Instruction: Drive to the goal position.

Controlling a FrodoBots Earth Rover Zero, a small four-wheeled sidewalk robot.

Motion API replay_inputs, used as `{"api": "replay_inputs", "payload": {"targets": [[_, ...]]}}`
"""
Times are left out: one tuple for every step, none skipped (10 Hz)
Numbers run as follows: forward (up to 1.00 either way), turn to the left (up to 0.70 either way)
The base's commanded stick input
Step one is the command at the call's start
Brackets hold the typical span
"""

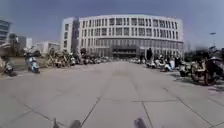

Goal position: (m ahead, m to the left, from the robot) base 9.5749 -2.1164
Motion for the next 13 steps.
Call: {"api": "replay_inputs", "payload": {"targets": [[1.0,0.0],[1.0,0.0],[1.0,0.0],[1.0,0.0],[1.0,0.0],[1.0,0.0],[1.0,0.0],[1.0,0.0],[1.0,0.0],[1.0,0.0],[1.0,0.0],[1.0,0.0],[1.0,0.0]]}}
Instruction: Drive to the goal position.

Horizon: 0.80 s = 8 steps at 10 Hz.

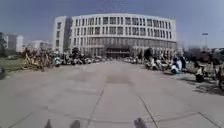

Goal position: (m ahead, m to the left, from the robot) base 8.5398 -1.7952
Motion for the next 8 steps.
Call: {"api": "replay_inputs", "payload": {"targets": [[1.0,0.0],[1.0,0.0],[1.0,-0.08],[1.0,-0.4],[1.0,-0.4],[1.0,-0.4],[1.0,-0.4],[1.0,-0.1]]}}
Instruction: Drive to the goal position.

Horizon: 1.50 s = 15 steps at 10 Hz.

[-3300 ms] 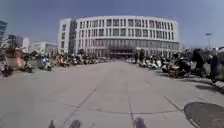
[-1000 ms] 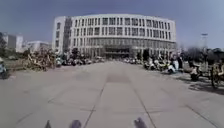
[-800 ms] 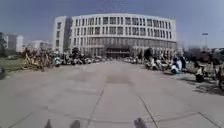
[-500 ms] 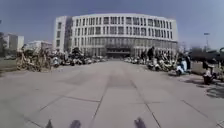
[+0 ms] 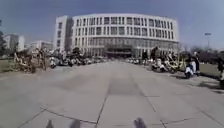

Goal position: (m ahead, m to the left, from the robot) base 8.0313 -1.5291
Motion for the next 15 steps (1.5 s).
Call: {"api": "replay_inputs", "payload": {"targets": [[1.0,-0.05],[1.0,0.0],[1.0,0.0],[1.0,0.0],[1.0,0.0],[1.0,0.0],[1.0,0.0],[1.0,0.0],[1.0,0.0],[1.0,0.0],[1.0,0.0],[1.0,0.0],[1.0,0.0],[1.0,0.0],[1.0,0.0]]}}
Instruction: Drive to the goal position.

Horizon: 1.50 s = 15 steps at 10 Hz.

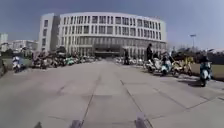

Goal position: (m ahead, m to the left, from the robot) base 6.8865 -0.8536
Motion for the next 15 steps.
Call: {"api": "replay_inputs", "payload": {"targets": [[1.0,0.0],[1.0,0.0],[1.0,0.0],[1.0,0.0],[1.0,0.0],[1.0,0.0],[1.0,0.0],[1.0,0.16],[1.0,0.38],[1.0,0.32],[1.0,0.26],[1.0,0.19],[1.0,0.13],[1.0,0.07],[1.0,0.0]]}}
